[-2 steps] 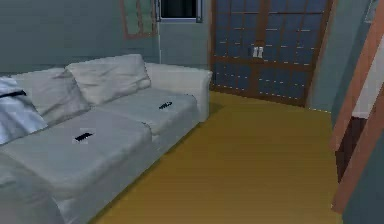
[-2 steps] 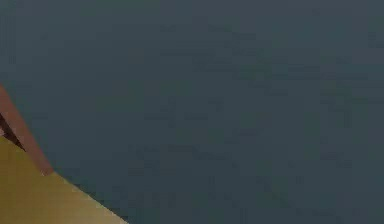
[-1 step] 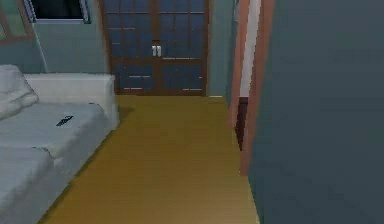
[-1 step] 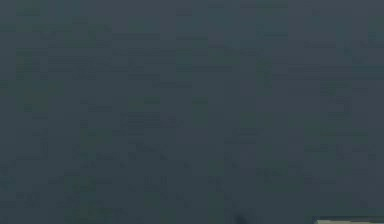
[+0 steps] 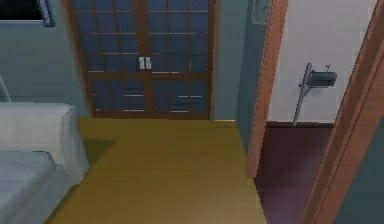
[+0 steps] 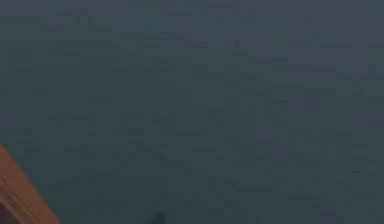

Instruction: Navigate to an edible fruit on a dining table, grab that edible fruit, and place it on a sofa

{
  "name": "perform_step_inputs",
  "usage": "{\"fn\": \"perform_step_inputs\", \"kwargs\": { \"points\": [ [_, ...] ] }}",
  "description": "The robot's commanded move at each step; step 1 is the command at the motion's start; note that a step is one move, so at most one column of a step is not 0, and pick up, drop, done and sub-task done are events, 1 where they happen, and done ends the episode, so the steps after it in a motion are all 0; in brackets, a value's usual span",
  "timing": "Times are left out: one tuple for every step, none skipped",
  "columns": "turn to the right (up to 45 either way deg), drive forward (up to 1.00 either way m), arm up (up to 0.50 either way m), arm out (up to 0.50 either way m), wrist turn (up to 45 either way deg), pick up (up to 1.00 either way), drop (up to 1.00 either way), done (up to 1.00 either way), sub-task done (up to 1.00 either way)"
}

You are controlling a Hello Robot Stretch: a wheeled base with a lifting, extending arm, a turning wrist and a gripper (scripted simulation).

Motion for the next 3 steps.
{"fn": "perform_step_inputs", "kwargs": {
  "points": [
    [3.0,0.0,0.0,0.0,0.0,0.0,0.0,0.0,0.0],
    [0.0,0.8,0.0,0.0,0.0,0.0,0.0,0.0,0.0],
    [45.0,0.0,0.0,0.0,0.0,0.0,0.0,0.0,0.0]
  ]
}}
